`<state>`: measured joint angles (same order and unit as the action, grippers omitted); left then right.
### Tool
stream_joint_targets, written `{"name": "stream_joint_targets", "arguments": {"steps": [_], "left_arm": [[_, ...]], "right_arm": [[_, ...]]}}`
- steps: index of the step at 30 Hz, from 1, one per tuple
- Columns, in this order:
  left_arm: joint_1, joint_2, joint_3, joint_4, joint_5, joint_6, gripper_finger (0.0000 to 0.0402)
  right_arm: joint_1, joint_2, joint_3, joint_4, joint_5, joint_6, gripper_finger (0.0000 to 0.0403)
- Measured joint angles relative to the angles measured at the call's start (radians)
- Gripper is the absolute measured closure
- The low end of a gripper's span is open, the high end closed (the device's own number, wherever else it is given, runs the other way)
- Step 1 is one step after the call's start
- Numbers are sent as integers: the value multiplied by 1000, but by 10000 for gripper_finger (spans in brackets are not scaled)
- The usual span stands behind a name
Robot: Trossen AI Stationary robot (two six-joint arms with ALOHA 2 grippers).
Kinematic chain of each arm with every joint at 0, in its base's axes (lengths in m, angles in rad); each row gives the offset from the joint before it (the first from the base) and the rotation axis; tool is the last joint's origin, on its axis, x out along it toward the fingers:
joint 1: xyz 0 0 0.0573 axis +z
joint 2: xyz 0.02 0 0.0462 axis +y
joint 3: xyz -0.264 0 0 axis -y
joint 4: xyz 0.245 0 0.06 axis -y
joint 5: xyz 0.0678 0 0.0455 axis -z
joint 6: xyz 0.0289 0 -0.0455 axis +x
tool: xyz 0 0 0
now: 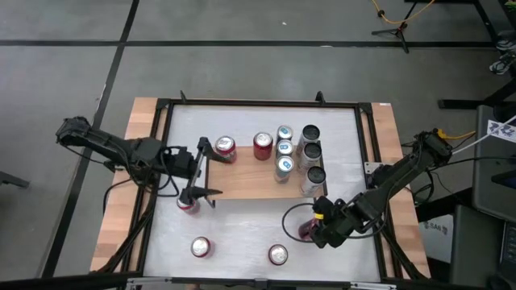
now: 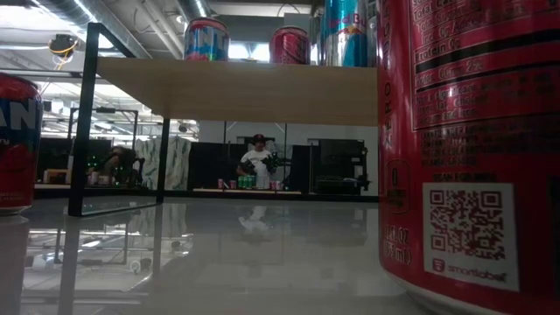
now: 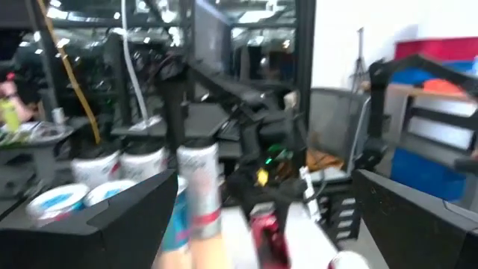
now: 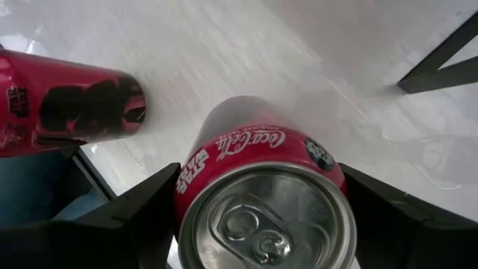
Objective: Place canned beverage on shelf
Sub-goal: Put the right red-black soda can on the shelf aligned with the other red-black soda can
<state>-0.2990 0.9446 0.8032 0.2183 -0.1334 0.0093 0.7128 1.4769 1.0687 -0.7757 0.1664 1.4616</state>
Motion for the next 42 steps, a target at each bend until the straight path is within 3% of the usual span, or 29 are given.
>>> {"name": "stream_joint_targets", "arguments": {"steps": [7, 17, 22, 32, 42], "left_arm": [[-95, 112, 0, 180, -87, -8, 5], [-184, 342, 0, 436, -175, -154, 5], [-187, 407, 0, 453, -199, -240, 5], [-186, 443, 0, 452, -199, -243, 5], [-186, 443, 0, 448, -199, -237, 5]], "right_arm": [[0, 0, 1, 68, -18, 0, 101], [0, 0, 1, 95, -55, 59, 102], [0, 0, 1, 97, -55, 84, 102], [0, -1, 3, 95, -90, 88, 102], [0, -1, 3, -50, -93, 87, 102]]}}
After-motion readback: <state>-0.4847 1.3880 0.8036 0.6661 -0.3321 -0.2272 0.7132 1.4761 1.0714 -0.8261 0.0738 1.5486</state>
